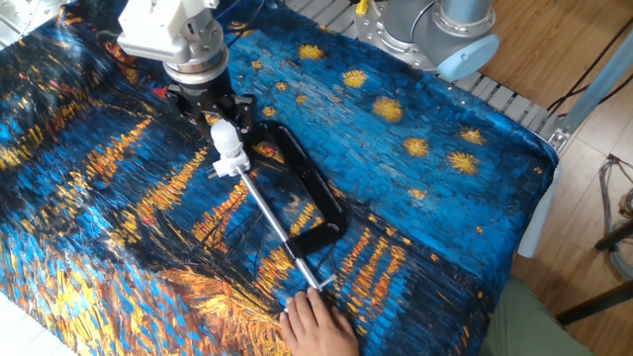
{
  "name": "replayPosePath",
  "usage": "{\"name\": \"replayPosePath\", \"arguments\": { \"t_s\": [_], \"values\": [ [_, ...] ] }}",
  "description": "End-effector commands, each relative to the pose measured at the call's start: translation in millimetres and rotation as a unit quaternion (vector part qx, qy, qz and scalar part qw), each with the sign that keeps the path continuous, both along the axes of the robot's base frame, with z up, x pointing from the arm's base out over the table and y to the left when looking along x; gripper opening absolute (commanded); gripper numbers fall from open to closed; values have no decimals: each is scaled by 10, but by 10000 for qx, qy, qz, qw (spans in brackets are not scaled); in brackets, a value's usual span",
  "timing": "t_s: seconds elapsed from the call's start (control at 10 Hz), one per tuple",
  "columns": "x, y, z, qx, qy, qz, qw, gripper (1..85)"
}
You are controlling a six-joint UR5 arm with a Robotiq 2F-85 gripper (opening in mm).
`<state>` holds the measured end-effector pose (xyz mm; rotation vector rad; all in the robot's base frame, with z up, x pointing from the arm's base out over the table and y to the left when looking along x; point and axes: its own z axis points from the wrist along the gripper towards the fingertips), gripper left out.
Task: Install the light bulb by rotating it
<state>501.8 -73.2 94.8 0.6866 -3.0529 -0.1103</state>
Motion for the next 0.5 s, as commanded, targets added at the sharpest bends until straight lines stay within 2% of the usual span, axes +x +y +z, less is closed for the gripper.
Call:
{"name": "replayPosePath", "arguments": {
  "t_s": [0.0,0.1,0.2,0.4],
  "values": [
    [-59,-12,88,-23,56,360,9993,663],
    [-146,17,135,20,183,529,9984,663],
    [-167,41,174,35,195,836,9963,663],
    [-153,-101,205,-366,125,1631,9858,660]
  ]
}}
